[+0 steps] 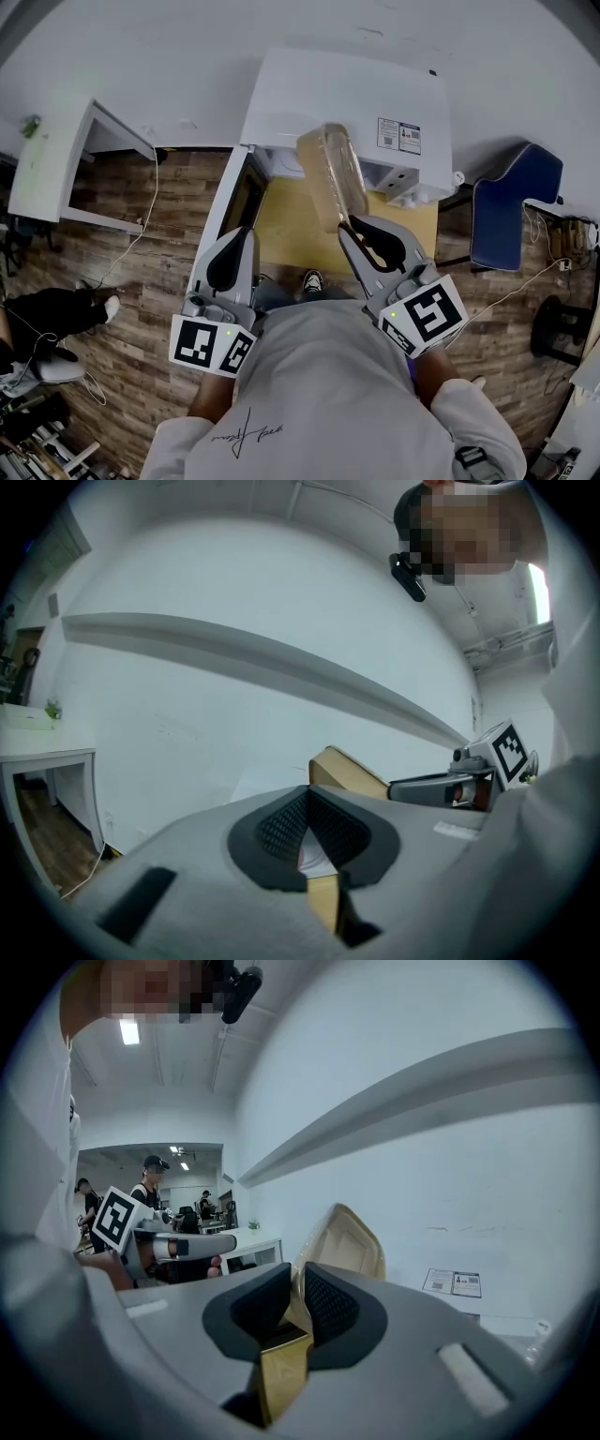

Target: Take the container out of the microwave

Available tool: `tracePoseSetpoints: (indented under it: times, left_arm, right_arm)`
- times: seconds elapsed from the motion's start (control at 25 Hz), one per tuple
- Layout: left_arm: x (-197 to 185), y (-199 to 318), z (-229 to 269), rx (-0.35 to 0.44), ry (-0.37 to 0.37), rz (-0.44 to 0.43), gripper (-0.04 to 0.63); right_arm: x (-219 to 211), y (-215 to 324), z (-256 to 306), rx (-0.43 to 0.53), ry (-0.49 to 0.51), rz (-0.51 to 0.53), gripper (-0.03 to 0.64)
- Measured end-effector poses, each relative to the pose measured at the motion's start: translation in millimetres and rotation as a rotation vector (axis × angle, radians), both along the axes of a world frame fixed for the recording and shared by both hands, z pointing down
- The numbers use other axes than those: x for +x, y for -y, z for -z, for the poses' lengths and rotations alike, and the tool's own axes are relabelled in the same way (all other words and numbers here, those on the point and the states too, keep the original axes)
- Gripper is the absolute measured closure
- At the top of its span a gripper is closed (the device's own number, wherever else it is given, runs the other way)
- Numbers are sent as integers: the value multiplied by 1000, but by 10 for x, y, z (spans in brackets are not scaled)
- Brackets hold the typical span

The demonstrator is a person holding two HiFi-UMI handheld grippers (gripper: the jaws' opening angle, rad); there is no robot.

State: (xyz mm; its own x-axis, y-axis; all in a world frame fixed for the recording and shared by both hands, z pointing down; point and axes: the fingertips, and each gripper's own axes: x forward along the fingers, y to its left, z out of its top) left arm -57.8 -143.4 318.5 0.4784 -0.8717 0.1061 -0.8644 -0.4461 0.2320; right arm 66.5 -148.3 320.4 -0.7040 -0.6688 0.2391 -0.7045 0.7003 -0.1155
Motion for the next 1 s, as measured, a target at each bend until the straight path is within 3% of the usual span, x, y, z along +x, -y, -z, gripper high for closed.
tracePoseSetpoints:
  times: [0.56, 1.0]
  left_arm:
    - [-40, 41, 71, 23, 31, 24, 597]
    - [-45, 90, 101, 34, 22, 21, 597]
  right_arm:
    - [142, 221, 17, 104, -33, -67, 558]
    - [96, 270, 106, 102, 3, 26, 560]
